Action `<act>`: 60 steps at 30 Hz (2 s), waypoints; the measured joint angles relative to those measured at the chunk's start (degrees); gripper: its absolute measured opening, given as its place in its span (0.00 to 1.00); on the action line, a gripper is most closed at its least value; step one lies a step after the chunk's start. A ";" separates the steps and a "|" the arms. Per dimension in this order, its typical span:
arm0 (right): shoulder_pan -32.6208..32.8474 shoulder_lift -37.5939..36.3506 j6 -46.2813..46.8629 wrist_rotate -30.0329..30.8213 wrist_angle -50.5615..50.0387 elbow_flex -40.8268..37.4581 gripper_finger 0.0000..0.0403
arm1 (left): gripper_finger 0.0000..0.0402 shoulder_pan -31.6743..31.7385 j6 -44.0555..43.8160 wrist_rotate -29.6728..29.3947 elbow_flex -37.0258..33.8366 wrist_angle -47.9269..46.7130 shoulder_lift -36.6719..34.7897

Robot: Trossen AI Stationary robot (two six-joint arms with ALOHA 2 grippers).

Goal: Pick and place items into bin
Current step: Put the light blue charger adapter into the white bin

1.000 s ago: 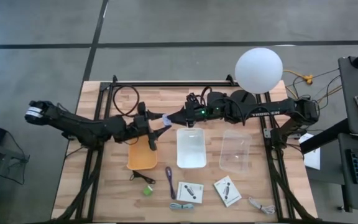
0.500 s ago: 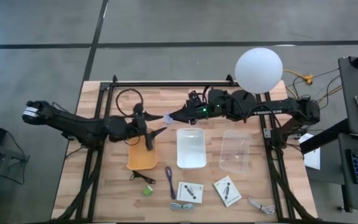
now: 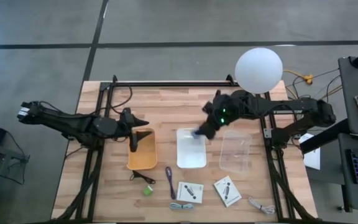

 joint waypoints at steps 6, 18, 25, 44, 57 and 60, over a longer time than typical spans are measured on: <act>5.80 4.41 -18.09 6.46 -1.84 -0.01 0.48 | 0.50 -0.01 -0.96 4.84 -0.03 -2.22 0.71; 7.03 16.64 -27.77 12.47 -7.36 2.34 0.48 | 0.50 -0.05 -18.47 15.10 -0.18 -12.50 1.30; 8.75 24.19 -33.68 12.20 -12.48 9.76 0.48 | 0.50 -0.82 -19.00 16.98 -0.18 -12.19 0.77; 10.68 28.08 -33.53 15.54 -18.35 16.24 0.48 | 0.50 -1.43 -18.49 16.98 -0.18 -12.11 1.14; 10.95 28.08 -37.25 17.05 -17.91 16.24 0.51 | 0.50 -1.43 -18.41 16.83 -0.18 -12.12 1.28; 11.22 28.11 -40.54 17.29 -17.46 16.24 0.56 | 0.50 -1.43 -18.38 16.72 -0.18 -12.15 1.28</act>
